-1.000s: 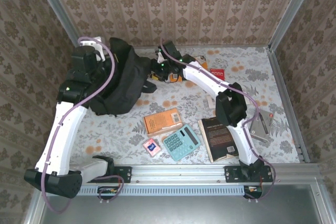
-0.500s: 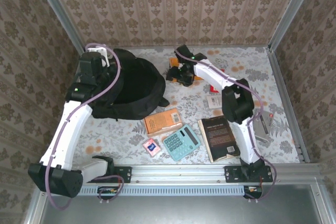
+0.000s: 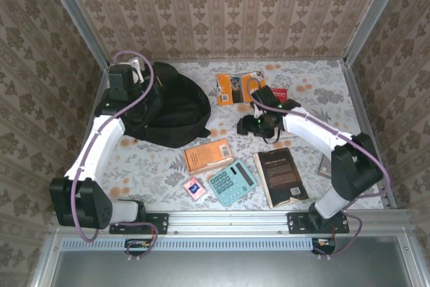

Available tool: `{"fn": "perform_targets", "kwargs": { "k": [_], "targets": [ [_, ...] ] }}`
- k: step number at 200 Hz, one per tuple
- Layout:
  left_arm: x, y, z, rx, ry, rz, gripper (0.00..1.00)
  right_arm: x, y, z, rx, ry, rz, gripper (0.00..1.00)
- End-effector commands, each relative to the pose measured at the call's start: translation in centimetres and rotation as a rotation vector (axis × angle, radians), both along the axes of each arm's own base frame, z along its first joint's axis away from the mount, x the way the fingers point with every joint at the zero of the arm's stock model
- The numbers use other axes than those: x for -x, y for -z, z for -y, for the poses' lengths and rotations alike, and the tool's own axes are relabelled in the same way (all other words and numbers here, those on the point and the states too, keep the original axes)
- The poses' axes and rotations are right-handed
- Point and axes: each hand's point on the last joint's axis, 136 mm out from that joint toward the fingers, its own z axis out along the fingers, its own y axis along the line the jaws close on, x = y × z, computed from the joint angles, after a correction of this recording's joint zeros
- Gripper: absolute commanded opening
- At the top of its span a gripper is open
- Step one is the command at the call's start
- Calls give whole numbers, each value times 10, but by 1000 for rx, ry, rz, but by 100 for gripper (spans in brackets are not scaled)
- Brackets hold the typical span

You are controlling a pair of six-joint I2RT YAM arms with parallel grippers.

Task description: Pack the student bag

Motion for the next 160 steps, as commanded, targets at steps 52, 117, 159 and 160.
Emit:
{"fn": "perform_targets", "kwargs": {
  "k": [52, 117, 159, 160],
  "targets": [
    [4, -28, 13, 80, 70, 89, 0, 90, 41, -7, -53, -195, -153, 66],
    [8, -25, 10, 61, 60, 86, 0, 112, 59, -25, -119, -277, -209, 56],
    [8, -27, 12, 70, 68, 87, 0, 121, 67, -31, -170, -302, -241, 48],
    [8, -27, 12, 69, 68, 87, 0, 121, 67, -31, -171, -302, -241, 48]
  ]
}}
